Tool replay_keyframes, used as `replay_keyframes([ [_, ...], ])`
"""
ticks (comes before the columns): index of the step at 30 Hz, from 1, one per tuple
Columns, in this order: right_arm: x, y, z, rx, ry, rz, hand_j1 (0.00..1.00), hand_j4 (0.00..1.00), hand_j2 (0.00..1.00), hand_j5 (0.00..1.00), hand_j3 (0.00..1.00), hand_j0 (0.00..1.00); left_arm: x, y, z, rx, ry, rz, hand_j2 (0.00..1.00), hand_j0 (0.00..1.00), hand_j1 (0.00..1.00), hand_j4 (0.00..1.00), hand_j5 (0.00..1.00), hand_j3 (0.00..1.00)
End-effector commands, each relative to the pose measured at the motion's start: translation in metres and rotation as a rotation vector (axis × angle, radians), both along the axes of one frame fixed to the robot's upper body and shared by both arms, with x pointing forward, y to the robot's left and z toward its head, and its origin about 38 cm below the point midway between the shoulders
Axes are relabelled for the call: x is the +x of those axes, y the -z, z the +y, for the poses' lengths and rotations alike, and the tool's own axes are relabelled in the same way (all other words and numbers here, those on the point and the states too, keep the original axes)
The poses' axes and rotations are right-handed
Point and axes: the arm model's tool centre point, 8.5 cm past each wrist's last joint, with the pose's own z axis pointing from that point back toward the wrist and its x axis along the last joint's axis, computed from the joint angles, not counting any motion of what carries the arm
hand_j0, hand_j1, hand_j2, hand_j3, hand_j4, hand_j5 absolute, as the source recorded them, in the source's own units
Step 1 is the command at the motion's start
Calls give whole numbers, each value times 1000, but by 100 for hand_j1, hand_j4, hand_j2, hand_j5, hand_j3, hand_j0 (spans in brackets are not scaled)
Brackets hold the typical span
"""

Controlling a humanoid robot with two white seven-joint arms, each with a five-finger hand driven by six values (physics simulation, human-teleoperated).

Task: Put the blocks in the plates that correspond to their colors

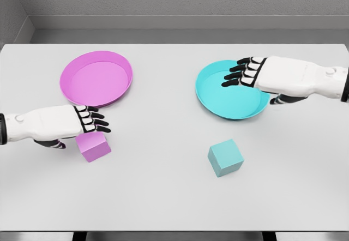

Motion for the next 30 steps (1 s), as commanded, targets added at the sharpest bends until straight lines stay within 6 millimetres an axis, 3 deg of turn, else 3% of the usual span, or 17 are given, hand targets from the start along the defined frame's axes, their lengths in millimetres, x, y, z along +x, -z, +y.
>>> replay_keyframes([
  [1, -11, 45, 21, -49, -72, 133, 100, 100, 100, 100, 100, 100, 0, 1, -2, -5, 2, 2, 100, 100, 100, 100, 100, 100],
  [4, -12, 48, 23, -66, -81, 138, 100, 100, 100, 100, 100, 100, 0, 3, -2, 4, 5, 3, 100, 100, 100, 100, 100, 100],
  [6, -19, 71, 31, -123, -115, 181, 100, 100, 100, 100, 100, 100, 1, 7, -7, 7, 18, -3, 100, 100, 100, 100, 100, 100],
  [15, -21, 76, 42, -172, -161, 196, 100, 100, 100, 100, 100, 100, 0, 17, -6, 46, 22, 1, 100, 100, 100, 100, 100, 100],
  [19, -19, 71, 40, -178, -157, 184, 100, 100, 100, 100, 100, 100, 2, 22, -1, 56, 7, 12, 100, 100, 100, 100, 100, 100],
  [26, -7, 40, 42, -189, -155, 101, 100, 100, 100, 100, 100, 100, 3, 22, -6, 43, 16, 5, 100, 100, 100, 100, 100, 100],
  [30, -17, 66, 51, -240, -207, 172, 100, 100, 100, 100, 100, 100, 4, 24, -13, 32, 29, 5, 100, 100, 100, 100, 100, 100],
])
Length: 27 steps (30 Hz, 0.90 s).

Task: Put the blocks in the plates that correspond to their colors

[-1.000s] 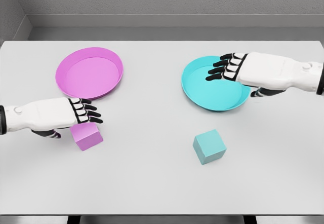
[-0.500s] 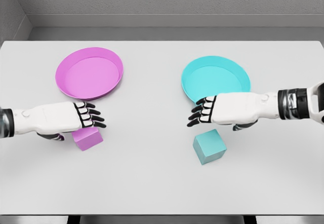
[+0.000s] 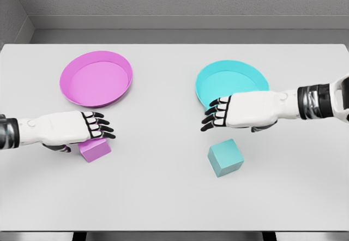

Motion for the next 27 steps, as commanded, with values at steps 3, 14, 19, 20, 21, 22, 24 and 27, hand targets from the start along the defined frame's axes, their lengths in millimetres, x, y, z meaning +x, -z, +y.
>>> replay_keyframes([
  [3, -3, 8, 3, -20, -14, 24, 100, 100, 100, 100, 100, 100, 0, 1, -5, -13, 8, 1, 100, 100, 100, 100, 100, 100],
  [14, -15, 33, 24, -57, -88, 93, 100, 100, 100, 100, 100, 100, -2, 3, -5, -4, 11, 8, 60, 60, 60, 60, 60, 60],
  [19, -18, 40, 22, -72, -93, 114, 100, 100, 100, 100, 100, 100, -2, 4, -5, -2, 12, 10, 44, 44, 44, 44, 44, 44],
  [20, -18, 40, 21, -75, -89, 113, 100, 100, 100, 100, 100, 100, -2, 4, -5, -2, 12, 10, 41, 41, 41, 41, 41, 41],
  [21, -18, 40, 19, -77, -87, 114, 100, 100, 100, 100, 100, 100, -2, 4, -5, -2, 12, 10, 40, 40, 40, 40, 40, 40],
  [22, -18, 41, 19, -78, -87, 115, 100, 100, 100, 100, 100, 100, -2, 4, -5, -2, 12, 10, 39, 39, 39, 39, 39, 39],
  [24, -19, 42, 12, -92, -72, 118, 100, 100, 100, 100, 100, 100, -1, 2, -5, -3, 12, 5, 37, 37, 37, 37, 37, 37],
  [27, -21, 47, 11, -103, -76, 130, 100, 100, 100, 100, 100, 100, 0, 0, -5, -4, 11, -1, 35, 35, 35, 35, 35, 35],
])
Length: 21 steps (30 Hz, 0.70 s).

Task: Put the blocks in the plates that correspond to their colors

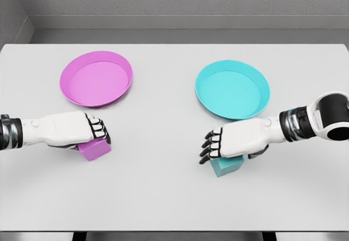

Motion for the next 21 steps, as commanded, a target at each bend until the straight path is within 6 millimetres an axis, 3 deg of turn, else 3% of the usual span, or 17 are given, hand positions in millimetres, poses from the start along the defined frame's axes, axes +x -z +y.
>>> replay_keyframes([
  [1, -1, 3, -2, -9, 3, 6, 100, 100, 100, 100, 100, 100, 0, -1, 1, -2, -2, 0, 33, 33, 33, 33, 33, 33],
  [6, -3, 7, -3, -24, -1, 8, 99, 99, 99, 99, 99, 99, 12, -24, 2, -4, -5, -57, 25, 25, 25, 25, 25, 25],
  [13, -2, 6, -2, -20, -1, 6, 81, 81, 81, 81, 81, 81, 31, -67, 6, -51, -32, -127, 25, 25, 25, 25, 25, 25],
  [18, -2, 6, -2, -20, -1, 6, 76, 76, 76, 76, 76, 76, 68, -85, 33, -61, -151, -174, 25, 25, 25, 25, 25, 25],
  [21, -2, 5, -2, -19, 0, 4, 76, 76, 76, 76, 76, 76, 104, -71, 33, -51, -228, -136, 25, 25, 25, 25, 25, 25],
])
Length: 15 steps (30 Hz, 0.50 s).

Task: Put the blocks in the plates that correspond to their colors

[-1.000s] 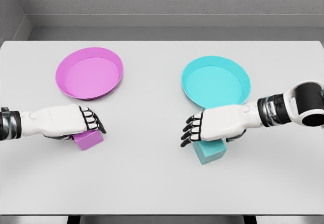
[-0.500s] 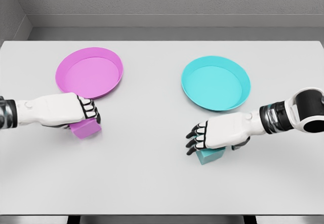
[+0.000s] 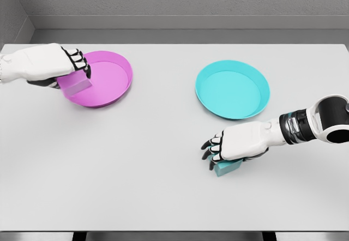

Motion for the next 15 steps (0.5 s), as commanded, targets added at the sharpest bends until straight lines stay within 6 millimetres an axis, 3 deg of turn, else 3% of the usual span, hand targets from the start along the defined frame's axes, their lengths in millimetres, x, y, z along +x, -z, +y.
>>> replay_keyframes([
  [1, 0, 0, -1, -9, -2, -6, 76, 76, 76, 76, 76, 76, 22, 25, -1, -19, -60, 67, 25, 25, 25, 25, 25, 25],
  [5, 2, -3, -1, -5, -2, -13, 76, 76, 76, 76, 76, 76, 39, 42, -25, -17, -58, 121, 25, 25, 25, 25, 25, 25],
  [7, 2, -4, -1, -5, -2, -16, 71, 71, 71, 71, 71, 71, 44, 49, -32, -11, -57, 128, 25, 25, 25, 25, 25, 25],
  [9, 2, -4, -1, -5, -2, -16, 69, 69, 69, 69, 69, 69, 49, 59, -34, -8, -74, 158, 25, 25, 25, 25, 25, 25],
  [13, 3, -5, 0, -3, -1, -19, 66, 66, 66, 66, 66, 66, 54, 57, -33, -11, -88, 159, 26, 26, 26, 26, 26, 26],
  [15, 9, -16, -1, 14, 10, -47, 66, 66, 66, 66, 66, 66, 54, 57, -33, -13, -88, 160, 28, 28, 28, 28, 28, 28],
])
